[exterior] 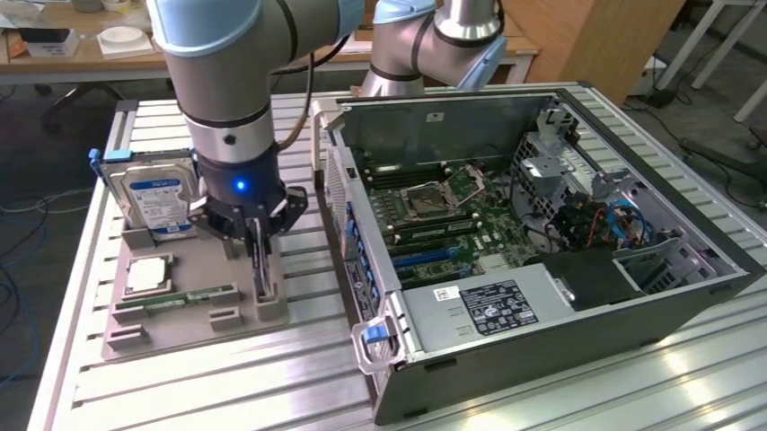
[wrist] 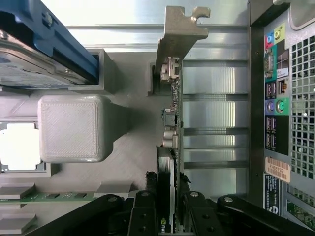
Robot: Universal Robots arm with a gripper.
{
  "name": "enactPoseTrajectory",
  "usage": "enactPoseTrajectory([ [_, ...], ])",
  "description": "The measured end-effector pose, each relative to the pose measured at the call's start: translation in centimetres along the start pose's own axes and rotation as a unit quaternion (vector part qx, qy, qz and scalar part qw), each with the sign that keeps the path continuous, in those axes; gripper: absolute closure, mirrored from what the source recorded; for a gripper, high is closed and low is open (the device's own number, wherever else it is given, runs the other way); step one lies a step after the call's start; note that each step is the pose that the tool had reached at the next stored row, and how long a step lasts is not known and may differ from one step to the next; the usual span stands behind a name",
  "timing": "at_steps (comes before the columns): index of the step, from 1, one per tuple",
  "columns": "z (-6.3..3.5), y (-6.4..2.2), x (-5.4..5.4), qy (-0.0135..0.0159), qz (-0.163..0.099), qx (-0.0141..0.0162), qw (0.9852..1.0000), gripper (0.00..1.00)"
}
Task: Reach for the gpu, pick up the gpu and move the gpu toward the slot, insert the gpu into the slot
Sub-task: 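Pick up the gpu and move the gpu toward the slot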
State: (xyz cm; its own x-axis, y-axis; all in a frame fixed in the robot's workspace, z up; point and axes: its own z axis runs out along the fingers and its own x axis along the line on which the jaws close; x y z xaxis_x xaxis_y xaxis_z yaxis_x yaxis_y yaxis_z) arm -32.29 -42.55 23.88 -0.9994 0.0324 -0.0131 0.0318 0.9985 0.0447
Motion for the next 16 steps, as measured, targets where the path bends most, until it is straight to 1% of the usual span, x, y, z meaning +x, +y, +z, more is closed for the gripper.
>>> enactPoseTrajectory([
  [10, -2.59, 0.11, 0.0, 0.0000, 0.000, 0.0000, 1.0000, 0.73],
  [16, -4.41, 0.20, -0.1, -0.0001, 0.000, 0.0000, 1.0000, 0.73],
])
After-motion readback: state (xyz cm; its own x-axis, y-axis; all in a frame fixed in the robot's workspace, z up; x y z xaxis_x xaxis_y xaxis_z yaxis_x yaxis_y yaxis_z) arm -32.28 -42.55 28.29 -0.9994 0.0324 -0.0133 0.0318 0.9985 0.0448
